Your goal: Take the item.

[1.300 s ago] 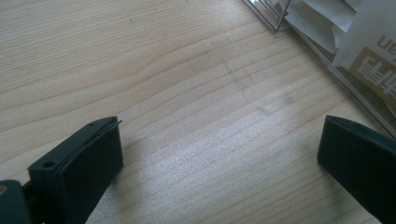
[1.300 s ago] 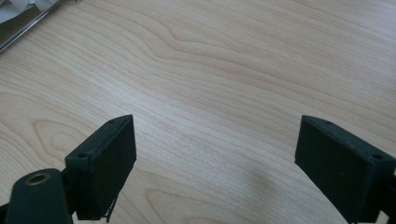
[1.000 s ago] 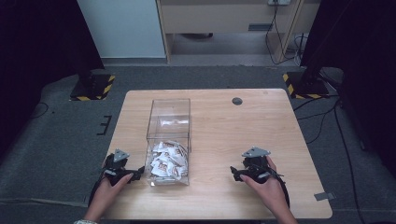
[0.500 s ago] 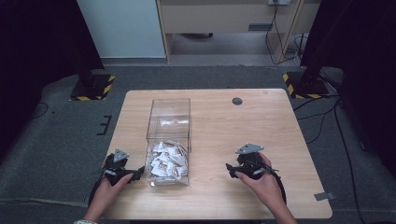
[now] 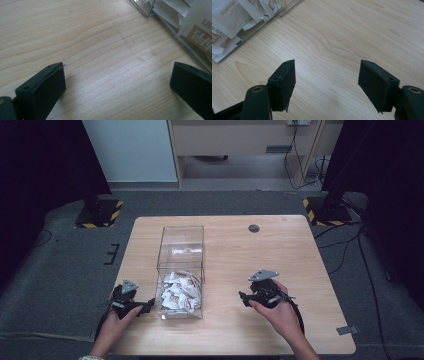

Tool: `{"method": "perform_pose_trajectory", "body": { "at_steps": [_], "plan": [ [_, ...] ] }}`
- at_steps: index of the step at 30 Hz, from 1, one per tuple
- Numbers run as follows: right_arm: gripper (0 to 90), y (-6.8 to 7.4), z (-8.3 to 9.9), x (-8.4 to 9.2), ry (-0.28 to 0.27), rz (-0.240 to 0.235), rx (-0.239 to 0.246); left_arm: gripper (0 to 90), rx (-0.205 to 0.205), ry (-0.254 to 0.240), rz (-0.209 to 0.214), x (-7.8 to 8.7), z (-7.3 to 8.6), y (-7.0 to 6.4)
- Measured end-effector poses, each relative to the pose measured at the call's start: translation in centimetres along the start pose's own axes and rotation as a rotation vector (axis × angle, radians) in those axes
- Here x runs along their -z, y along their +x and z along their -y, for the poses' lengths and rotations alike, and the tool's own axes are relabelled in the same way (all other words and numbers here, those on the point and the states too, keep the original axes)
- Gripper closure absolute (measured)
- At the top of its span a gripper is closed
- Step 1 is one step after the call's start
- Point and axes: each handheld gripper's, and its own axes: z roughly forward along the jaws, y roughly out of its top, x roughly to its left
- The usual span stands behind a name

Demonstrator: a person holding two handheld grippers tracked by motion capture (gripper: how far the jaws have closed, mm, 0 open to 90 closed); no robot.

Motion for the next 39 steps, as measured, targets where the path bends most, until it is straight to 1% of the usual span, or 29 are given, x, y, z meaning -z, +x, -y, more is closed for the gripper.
{"method": "perform_pose_trajectory", "body": {
  "at_steps": [6, 13, 18, 19, 25, 32, 36, 37, 39],
  "plan": [
    [31.8, 0.2, -1.0, 0.1, 0.006, -0.001, 0.024, 0.0, 0.0, 0.0, 0.0, 0.0, 0.0, 0.0],
    [32.0, 0.2, -2.0, 0.0, 0.013, 0.005, 0.037, 0.0, 0.0, 0.0, 0.0, 0.0, 0.0, 0.0],
    [34.9, 0.3, -2.8, 0.0, 0.0, 0.003, 0.044, 0.0, 0.0, 0.0, 0.0, 0.0, 0.0, 0.0],
    [37.4, 0.5, -3.2, 0.1, -0.003, -0.006, 0.057, 0.0, 0.0, 0.0, 0.0, 0.0, 0.0, 0.0],
    [41.6, 0.8, -4.0, 0.0, -0.007, -0.021, 0.081, 0.0, 0.0, 0.0, 0.0, 0.0, 0.0, 0.0],
    [45.8, 0.9, -4.7, -0.1, -0.008, -0.032, 0.078, 0.0, 0.0, 0.0, 0.0, 0.0, 0.0, 0.0],
    [45.5, 1.1, -5.2, 0.0, -0.013, -0.035, 0.081, 0.0, 0.0, 0.0, 0.0, 0.0, 0.0, 0.0],
    [45.2, 1.2, -5.4, 0.0, -0.009, -0.043, 0.081, 0.0, 0.0, 0.0, 0.0, 0.0, 0.0, 0.0],
    [45.4, 1.4, -5.6, 0.0, -0.004, -0.041, 0.09, 0.0, 0.0, 0.0, 0.0, 0.0, 0.0, 0.0]
  ]
}}
